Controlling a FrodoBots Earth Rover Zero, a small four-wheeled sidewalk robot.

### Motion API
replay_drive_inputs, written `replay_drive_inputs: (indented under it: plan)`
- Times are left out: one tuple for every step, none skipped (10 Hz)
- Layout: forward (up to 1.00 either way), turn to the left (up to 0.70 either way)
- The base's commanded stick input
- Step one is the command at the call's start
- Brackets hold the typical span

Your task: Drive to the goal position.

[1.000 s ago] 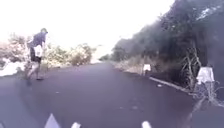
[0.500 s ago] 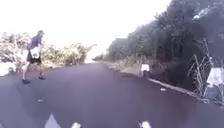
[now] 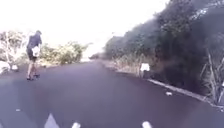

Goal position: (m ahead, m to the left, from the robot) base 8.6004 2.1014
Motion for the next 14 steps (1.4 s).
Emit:
replay_drive_inputs:
  plan:
    - [0.85, 0.00]
    - [0.85, 0.00]
    - [0.85, 0.00]
    - [0.85, 0.00]
    - [0.85, 0.00]
    - [0.85, 0.00]
    - [0.85, 0.00]
    - [0.85, 0.00]
    - [0.85, 0.00]
    - [0.85, 0.00]
    - [0.85, 0.00]
    - [0.85, 0.00]
    - [0.85, 0.00]
    - [0.85, 0.00]
